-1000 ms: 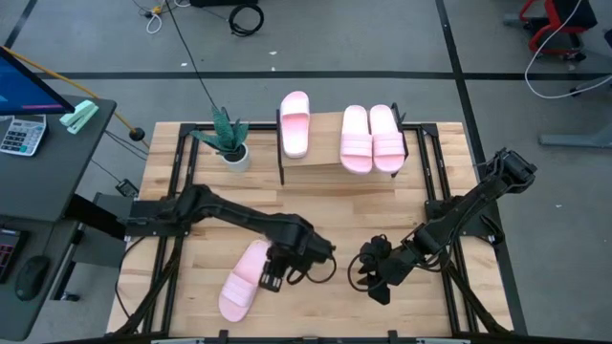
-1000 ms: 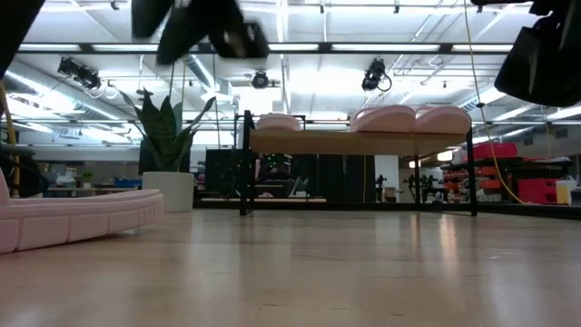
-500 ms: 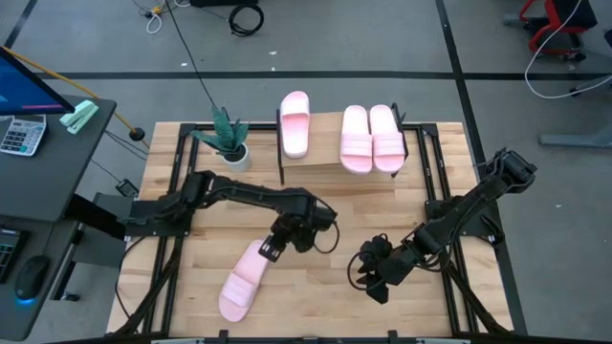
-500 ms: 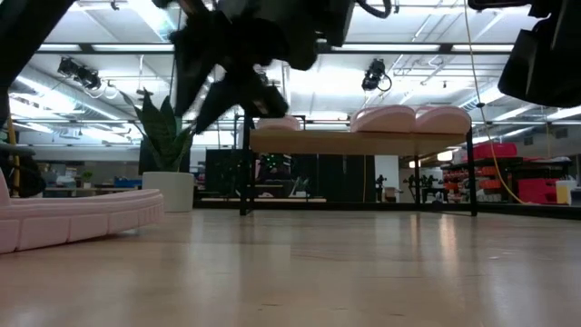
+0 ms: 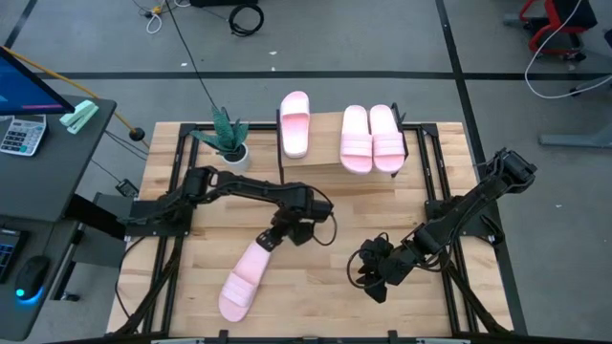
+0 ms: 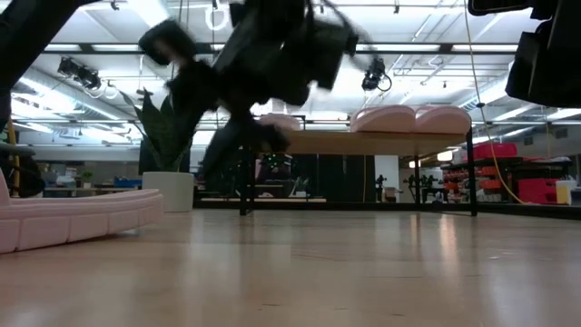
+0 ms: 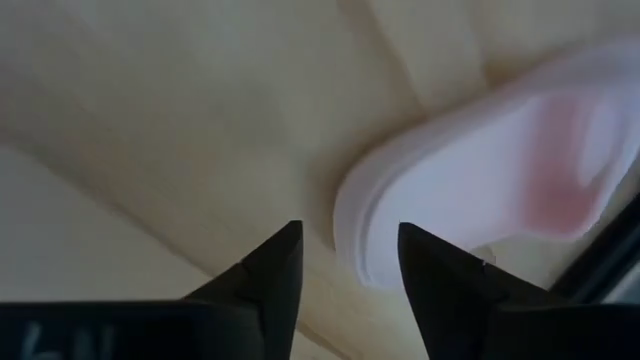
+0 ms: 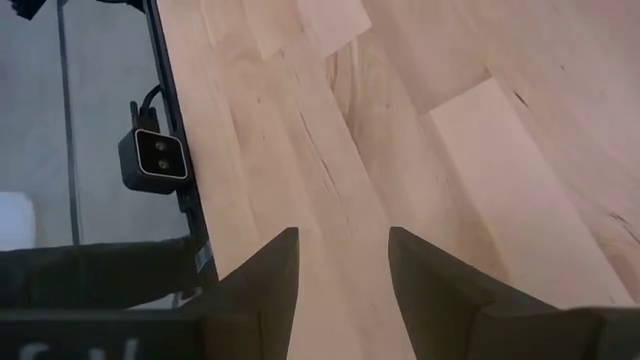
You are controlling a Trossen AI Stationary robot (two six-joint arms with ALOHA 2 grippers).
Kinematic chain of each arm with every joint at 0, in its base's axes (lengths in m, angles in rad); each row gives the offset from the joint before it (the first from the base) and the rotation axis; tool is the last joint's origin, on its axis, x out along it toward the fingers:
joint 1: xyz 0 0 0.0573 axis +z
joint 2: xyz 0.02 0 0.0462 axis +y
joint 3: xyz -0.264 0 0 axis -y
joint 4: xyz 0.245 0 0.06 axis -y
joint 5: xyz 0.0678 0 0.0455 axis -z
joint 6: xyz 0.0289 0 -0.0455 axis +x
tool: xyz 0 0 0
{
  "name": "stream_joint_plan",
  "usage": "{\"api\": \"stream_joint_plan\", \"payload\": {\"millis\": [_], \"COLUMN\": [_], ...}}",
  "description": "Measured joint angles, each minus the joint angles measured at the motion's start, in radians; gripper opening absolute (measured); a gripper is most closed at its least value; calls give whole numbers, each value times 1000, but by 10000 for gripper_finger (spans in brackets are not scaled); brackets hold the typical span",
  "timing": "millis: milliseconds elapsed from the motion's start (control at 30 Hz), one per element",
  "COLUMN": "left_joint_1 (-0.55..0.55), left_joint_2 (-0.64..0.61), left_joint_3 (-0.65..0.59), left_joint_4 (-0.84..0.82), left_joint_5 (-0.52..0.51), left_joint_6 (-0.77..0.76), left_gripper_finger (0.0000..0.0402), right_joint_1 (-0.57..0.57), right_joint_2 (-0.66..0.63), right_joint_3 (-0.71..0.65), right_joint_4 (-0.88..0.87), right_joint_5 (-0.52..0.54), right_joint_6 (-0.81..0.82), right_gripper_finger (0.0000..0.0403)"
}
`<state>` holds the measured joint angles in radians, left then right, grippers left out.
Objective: Pick and place slides into the shelf
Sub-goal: Put the pink slipper on the shelf
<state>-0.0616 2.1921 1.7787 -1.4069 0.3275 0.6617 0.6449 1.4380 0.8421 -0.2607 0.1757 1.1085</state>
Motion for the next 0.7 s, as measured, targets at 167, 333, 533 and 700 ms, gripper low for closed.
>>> {"api": "stream_joint_plan", "payload": {"millis": [167,333,533,700], "left_joint_1": [8,7,-7,-25], "left_joint_2": [1,1,1,1], "left_joint_3": [-115,-201,-229,-229], "left_joint_4": [13,57,118,146], "left_joint_5": [-9,1,106,228], "left_joint_6": [5,5,-25,-52], "left_gripper_finger": [176,168,161,156], "right_joint_1": [-1,-2,-1,-1], "right_joint_2": [0,0,0,0], "right_joint_3": [0,0,0,0], "right_joint_4": [0,0,0,0], "right_joint_5": [11,11,11,11], "right_joint_6": [7,9,12,14], "right_gripper_finger": [162,162,162,162]}}
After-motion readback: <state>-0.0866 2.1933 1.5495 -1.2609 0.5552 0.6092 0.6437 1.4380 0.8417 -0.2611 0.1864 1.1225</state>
